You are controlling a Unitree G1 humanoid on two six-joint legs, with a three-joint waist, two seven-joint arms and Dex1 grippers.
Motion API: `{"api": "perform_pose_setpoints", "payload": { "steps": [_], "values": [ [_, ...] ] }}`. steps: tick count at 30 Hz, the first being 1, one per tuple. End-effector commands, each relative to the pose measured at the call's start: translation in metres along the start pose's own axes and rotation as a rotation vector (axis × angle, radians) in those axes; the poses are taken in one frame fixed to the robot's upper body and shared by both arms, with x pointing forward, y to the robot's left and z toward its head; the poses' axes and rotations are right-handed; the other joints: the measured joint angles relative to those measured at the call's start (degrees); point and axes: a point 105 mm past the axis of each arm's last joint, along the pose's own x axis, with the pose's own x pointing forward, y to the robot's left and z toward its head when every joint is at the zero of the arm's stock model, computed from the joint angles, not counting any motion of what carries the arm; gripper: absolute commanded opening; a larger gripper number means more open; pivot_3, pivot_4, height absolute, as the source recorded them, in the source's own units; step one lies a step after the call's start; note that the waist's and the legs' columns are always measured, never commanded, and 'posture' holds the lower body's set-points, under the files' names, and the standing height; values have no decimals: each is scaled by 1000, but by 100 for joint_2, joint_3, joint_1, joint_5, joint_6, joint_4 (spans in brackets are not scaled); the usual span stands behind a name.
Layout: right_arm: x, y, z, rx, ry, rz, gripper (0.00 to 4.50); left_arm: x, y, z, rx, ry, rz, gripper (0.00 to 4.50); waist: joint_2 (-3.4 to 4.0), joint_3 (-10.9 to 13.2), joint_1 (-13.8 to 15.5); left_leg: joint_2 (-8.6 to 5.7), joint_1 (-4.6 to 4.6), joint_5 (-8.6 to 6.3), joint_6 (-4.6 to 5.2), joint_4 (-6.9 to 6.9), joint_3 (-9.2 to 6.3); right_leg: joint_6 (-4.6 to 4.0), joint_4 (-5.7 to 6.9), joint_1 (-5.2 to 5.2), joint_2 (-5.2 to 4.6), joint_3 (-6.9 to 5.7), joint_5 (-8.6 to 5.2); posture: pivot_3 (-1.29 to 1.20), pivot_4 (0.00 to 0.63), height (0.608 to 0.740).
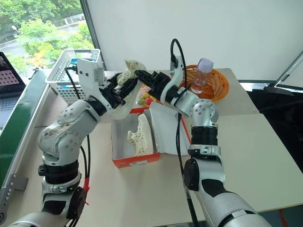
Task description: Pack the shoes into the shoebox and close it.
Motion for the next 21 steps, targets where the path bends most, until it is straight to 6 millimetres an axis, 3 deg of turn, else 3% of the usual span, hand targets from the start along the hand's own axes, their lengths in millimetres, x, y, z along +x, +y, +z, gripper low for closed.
{"api": "perform_pose_setpoints", "payload": {
  "steps": [1, 6, 9, 15, 21],
  "values": [
    [2, 14, 22, -98, -34, 1, 593, -22, 13, 13, 87, 9, -7, 3764, 4, 2, -21, 1, 0, 0, 0, 0, 0, 0, 0, -1, 2, 2, 0, 0, 150, 740],
    [2, 16, 23, -142, 32, -58, 593, -48, 48, 19, 204, 86, 68, 3764, 6, 4, -16, 0, -1, 0, 0, 0, 0, 0, -2, -3, 1, 1, 0, 0, 150, 740],
    [1, 24, 14, -180, 216, -94, 593, -71, 77, 21, 276, 151, 164, 3764, 9, 6, -16, 0, -1, 0, 0, -1, 1, 0, -2, -4, 0, 1, -1, 0, 150, 740],
    [6, 53, 8, -101, 336, 27, 593, -81, 81, 15, 280, 176, 187, 3764, 9, 6, 18, 1, -1, -1, 1, -2, 0, -2, -4, -2, -1, -3, -2, 0, 150, 740],
    [7, 52, -24, -69, 450, 84, 593, -84, 78, 8, 276, 185, 195, 3764, 9, 6, 23, 1, -4, -2, 2, -2, 1, -2, -8, -1, -3, -5, -2, 0, 150, 740]
  ]
}}
